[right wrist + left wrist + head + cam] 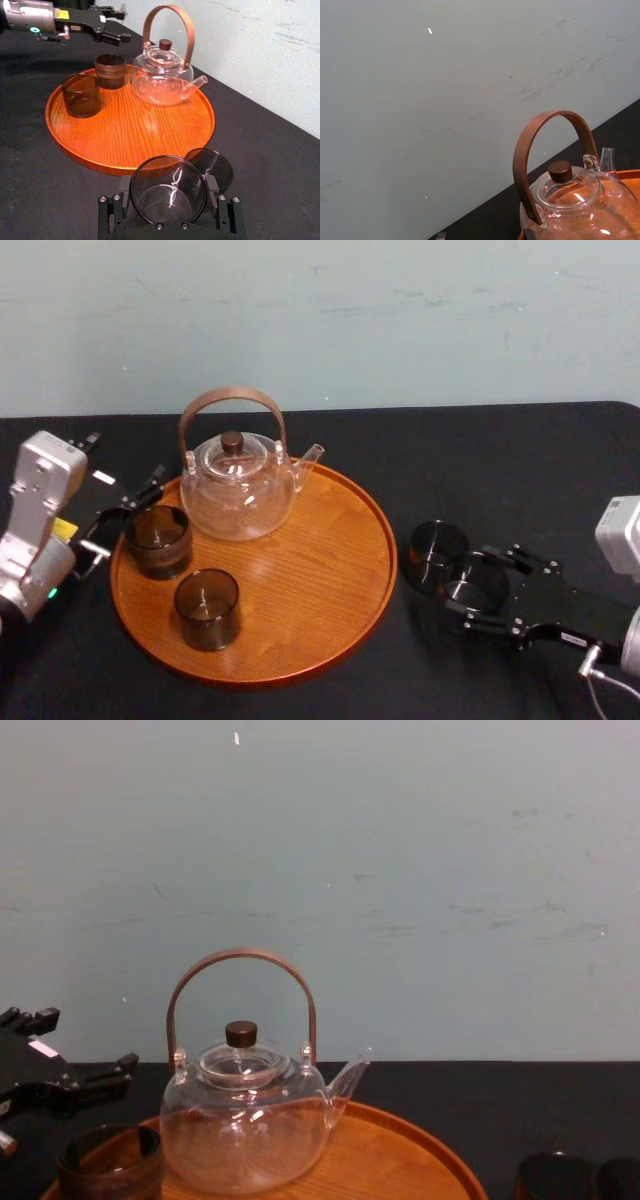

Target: Pick up the glass from the table and place it on the tray.

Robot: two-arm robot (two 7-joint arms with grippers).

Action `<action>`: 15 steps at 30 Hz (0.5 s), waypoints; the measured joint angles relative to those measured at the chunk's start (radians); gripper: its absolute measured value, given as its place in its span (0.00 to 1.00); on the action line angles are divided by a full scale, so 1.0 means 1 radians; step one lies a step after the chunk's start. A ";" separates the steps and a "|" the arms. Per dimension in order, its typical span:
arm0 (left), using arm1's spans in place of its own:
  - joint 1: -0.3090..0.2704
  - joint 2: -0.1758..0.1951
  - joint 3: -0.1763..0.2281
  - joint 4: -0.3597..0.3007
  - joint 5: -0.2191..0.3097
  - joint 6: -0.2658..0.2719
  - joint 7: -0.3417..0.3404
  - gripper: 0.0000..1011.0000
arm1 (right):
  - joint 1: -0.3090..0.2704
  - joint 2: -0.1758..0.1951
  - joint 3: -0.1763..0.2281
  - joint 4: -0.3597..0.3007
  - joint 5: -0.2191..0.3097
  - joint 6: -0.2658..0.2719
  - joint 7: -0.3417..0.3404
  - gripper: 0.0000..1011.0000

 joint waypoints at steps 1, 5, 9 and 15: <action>0.000 0.000 0.000 0.000 0.000 0.000 0.000 0.99 | 0.001 0.000 -0.002 -0.001 0.000 0.000 0.001 0.89; 0.000 0.000 0.000 0.000 0.000 0.000 0.000 0.99 | 0.009 0.001 -0.018 -0.004 0.000 -0.002 0.005 0.89; 0.000 0.000 0.000 0.000 0.000 0.000 0.000 0.99 | 0.020 0.000 -0.035 -0.007 0.000 -0.002 0.009 0.89; 0.000 0.000 0.000 0.000 0.000 0.000 0.000 0.99 | 0.044 -0.008 -0.062 -0.009 -0.001 -0.002 0.016 0.89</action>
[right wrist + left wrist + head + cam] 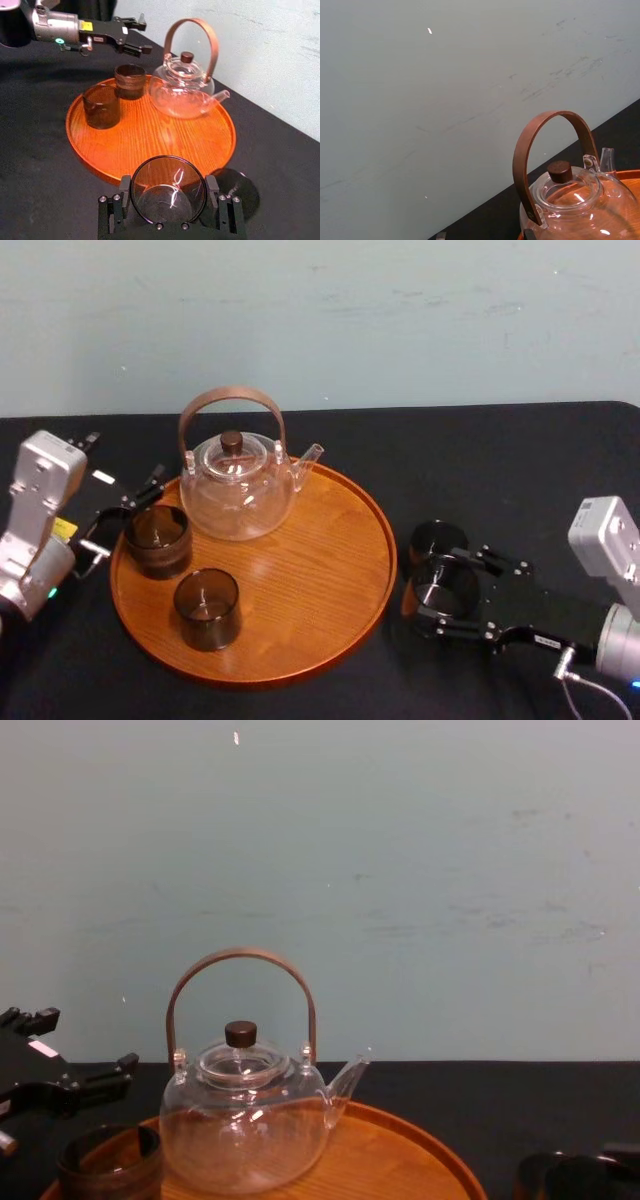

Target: Pick up the glass from the table and place it on the tray.

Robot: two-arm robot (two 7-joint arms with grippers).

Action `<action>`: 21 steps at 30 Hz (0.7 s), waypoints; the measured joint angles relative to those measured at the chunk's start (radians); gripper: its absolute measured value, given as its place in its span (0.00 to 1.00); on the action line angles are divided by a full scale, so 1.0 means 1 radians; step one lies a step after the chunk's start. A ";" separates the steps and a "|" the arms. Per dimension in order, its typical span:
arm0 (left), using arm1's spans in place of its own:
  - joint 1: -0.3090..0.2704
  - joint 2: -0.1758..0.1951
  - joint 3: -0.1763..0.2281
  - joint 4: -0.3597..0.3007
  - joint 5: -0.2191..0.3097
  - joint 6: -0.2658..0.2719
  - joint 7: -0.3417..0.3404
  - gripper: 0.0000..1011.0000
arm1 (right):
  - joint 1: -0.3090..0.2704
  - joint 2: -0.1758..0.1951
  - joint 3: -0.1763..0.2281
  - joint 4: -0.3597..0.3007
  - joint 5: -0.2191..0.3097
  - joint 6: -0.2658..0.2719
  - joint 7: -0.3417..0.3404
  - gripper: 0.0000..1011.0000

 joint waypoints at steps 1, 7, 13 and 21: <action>0.000 0.000 0.000 0.000 0.000 0.000 0.000 0.99 | 0.004 -0.001 -0.004 0.000 0.000 0.000 0.001 0.89; 0.000 0.000 0.000 0.000 0.000 0.000 0.000 0.99 | 0.035 -0.011 -0.038 -0.001 -0.005 0.000 0.009 0.89; 0.000 0.000 0.000 0.000 0.000 0.000 0.000 0.99 | 0.061 -0.021 -0.065 0.003 -0.016 0.000 0.012 0.89; 0.000 0.000 0.000 0.000 0.000 0.000 0.000 0.99 | 0.108 -0.048 -0.109 0.017 -0.035 0.006 0.012 0.89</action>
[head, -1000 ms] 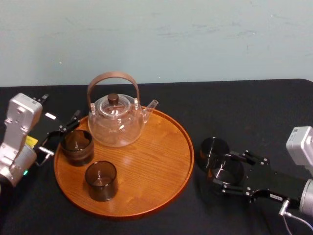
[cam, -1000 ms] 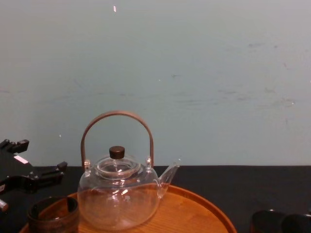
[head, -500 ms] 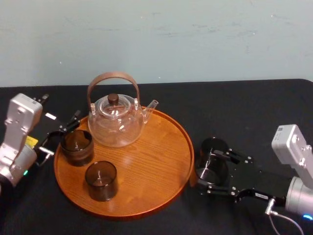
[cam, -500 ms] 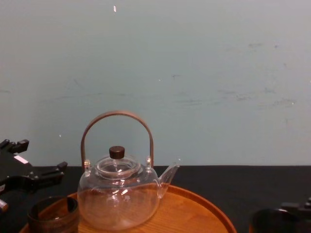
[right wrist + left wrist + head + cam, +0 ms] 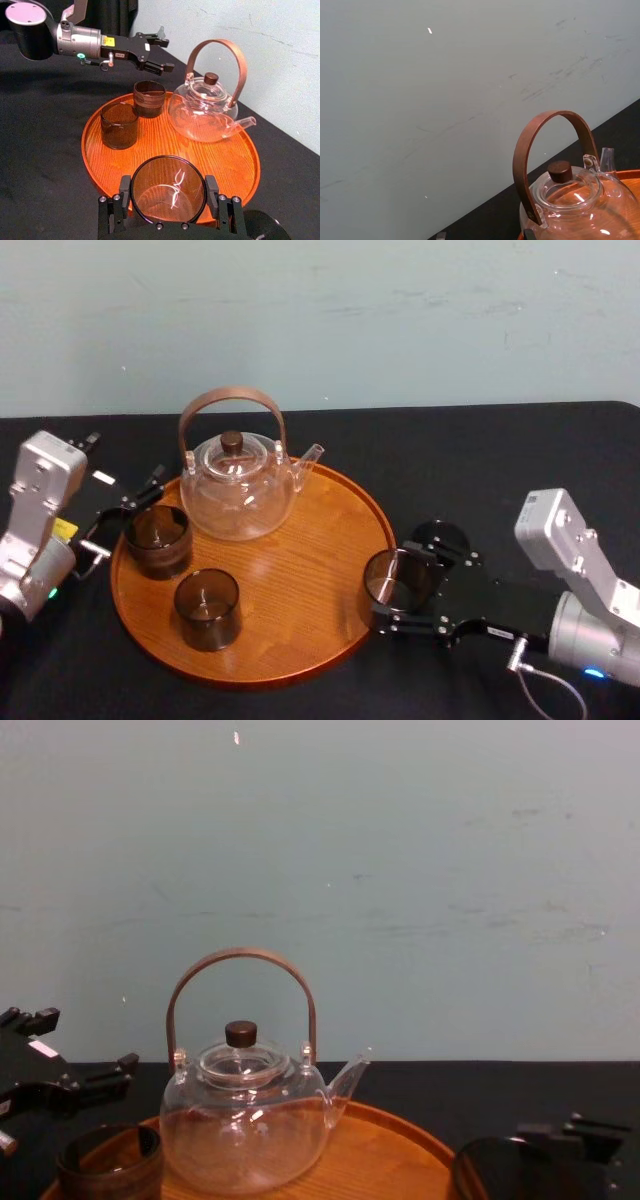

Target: Pick up the glass from the table and place it on the tray.

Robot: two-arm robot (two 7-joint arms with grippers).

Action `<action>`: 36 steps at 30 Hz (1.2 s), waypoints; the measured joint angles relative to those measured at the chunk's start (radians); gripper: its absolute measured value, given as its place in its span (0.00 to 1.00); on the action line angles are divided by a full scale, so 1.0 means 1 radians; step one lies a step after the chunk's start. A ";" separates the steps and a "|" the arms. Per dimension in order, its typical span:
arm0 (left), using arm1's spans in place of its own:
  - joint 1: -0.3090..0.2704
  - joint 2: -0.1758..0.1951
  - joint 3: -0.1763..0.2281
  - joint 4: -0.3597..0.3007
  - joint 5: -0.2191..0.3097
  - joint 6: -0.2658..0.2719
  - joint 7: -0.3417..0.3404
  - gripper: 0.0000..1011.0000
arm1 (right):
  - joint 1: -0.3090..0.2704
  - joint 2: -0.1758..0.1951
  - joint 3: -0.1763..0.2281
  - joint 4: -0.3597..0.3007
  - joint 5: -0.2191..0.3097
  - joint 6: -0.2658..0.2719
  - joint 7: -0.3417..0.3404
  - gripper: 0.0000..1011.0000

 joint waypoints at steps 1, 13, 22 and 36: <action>0.000 0.000 0.000 0.000 0.000 0.000 0.000 0.99 | 0.004 -0.003 -0.004 0.002 -0.002 0.001 0.000 0.89; 0.000 0.000 0.000 0.000 0.000 0.000 0.000 0.99 | 0.082 -0.052 -0.062 0.036 -0.032 0.012 -0.001 0.89; 0.000 0.000 0.000 0.000 0.000 0.000 0.000 0.99 | 0.139 -0.090 -0.106 0.072 -0.057 0.013 0.007 0.89; 0.000 0.000 0.000 0.000 0.000 0.000 0.000 0.99 | 0.206 -0.142 -0.164 0.128 -0.078 0.006 0.029 0.89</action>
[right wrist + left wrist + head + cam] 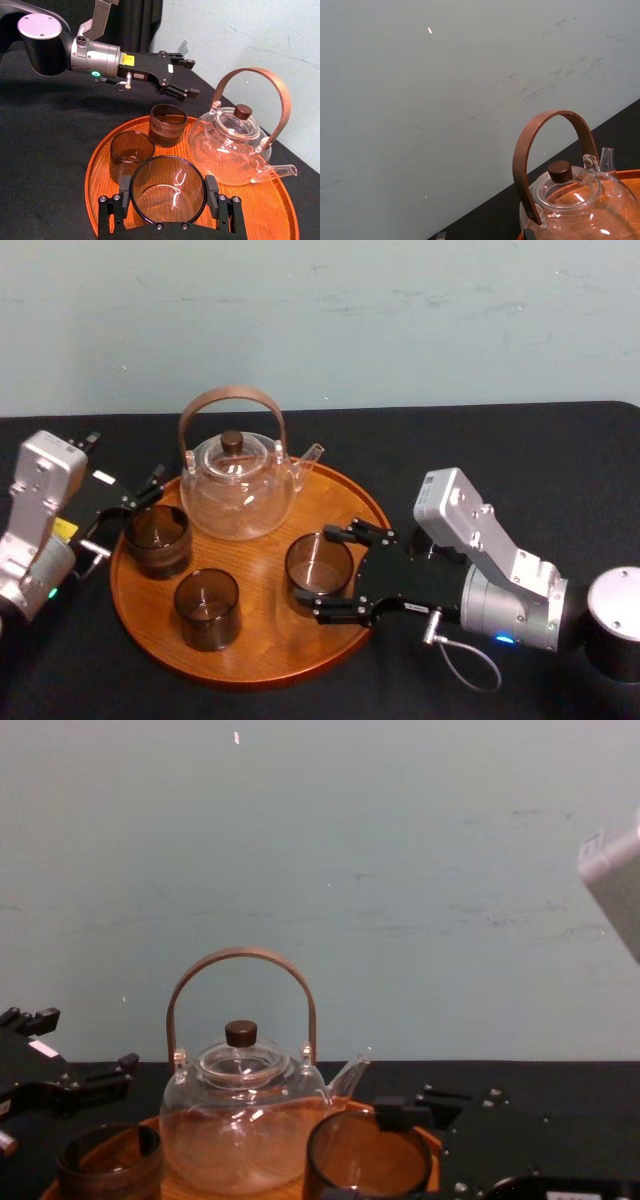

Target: Pick up the glass from the table and place it on the tray.

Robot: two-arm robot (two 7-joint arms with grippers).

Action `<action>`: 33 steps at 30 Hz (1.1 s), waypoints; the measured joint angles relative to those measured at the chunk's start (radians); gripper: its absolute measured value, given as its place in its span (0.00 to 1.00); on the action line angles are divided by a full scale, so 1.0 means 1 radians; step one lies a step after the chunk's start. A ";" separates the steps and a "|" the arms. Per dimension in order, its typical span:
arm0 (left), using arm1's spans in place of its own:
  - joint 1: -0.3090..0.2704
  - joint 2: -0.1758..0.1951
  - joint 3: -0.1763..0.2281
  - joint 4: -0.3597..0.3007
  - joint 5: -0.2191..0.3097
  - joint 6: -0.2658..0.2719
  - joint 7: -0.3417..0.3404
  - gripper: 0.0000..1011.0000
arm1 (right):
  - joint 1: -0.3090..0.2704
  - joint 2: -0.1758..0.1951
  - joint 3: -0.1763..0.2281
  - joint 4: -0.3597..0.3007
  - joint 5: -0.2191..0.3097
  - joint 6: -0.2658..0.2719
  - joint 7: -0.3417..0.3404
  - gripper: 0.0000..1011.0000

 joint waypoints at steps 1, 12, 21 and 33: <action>0.000 0.000 0.000 0.000 0.000 0.000 0.000 0.99 | 0.005 -0.004 -0.004 0.007 0.000 -0.001 0.002 0.89; 0.000 0.000 0.000 0.000 0.000 0.000 0.000 0.99 | 0.028 -0.024 -0.029 0.064 -0.003 -0.001 0.010 0.89; 0.000 0.000 0.000 0.000 0.000 0.000 0.000 0.99 | 0.040 -0.037 -0.035 0.105 0.003 0.000 0.014 0.89; 0.000 0.000 0.000 0.000 0.000 0.000 0.000 0.99 | 0.063 -0.058 -0.048 0.165 0.025 0.004 0.023 0.89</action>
